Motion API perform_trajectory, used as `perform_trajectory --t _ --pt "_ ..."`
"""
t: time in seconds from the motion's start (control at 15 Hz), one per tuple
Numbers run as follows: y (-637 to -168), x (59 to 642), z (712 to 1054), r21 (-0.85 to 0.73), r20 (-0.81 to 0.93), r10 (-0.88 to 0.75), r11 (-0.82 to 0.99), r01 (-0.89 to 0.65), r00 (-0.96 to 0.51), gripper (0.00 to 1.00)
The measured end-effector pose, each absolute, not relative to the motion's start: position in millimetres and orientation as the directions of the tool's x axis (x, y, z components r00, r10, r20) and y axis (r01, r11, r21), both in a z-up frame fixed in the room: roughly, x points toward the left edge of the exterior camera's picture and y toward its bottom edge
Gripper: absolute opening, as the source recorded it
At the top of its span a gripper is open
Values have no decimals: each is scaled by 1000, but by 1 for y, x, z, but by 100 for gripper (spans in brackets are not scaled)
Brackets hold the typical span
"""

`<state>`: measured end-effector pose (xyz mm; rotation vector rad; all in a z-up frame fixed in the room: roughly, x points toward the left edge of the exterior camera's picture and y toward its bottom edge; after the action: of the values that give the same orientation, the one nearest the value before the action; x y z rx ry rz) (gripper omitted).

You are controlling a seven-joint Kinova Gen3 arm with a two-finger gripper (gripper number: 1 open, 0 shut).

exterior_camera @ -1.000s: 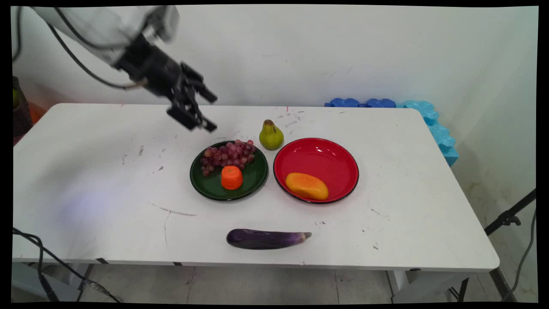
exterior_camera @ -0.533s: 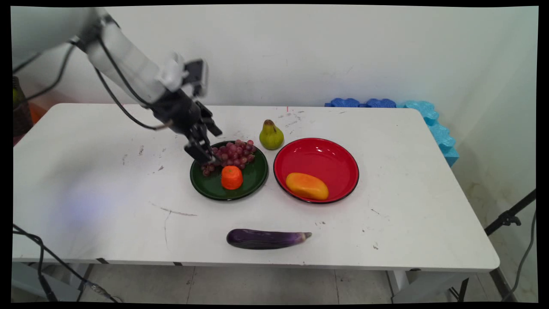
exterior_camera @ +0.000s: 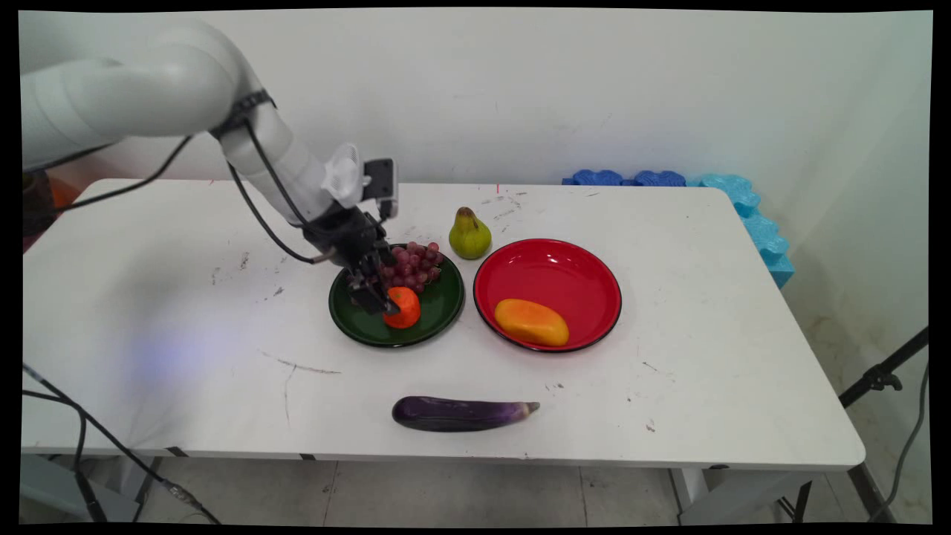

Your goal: Pick up the mandarin from the green plate, then place the picked object on the table

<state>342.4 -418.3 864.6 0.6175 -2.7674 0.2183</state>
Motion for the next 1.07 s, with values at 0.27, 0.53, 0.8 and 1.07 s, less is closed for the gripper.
perform_trajectory --t 0.27,0.53,0.8,1.07 --pt "-424 331 841 -78 290 -398 897 -436 -870 100" --pt "-426 318 827 -67 284 -394 901 -428 -874 0" --pt "-424 310 819 -63 284 -381 908 -414 -880 0" --pt "-422 308 816 -73 283 -352 920 -386 -892 0"
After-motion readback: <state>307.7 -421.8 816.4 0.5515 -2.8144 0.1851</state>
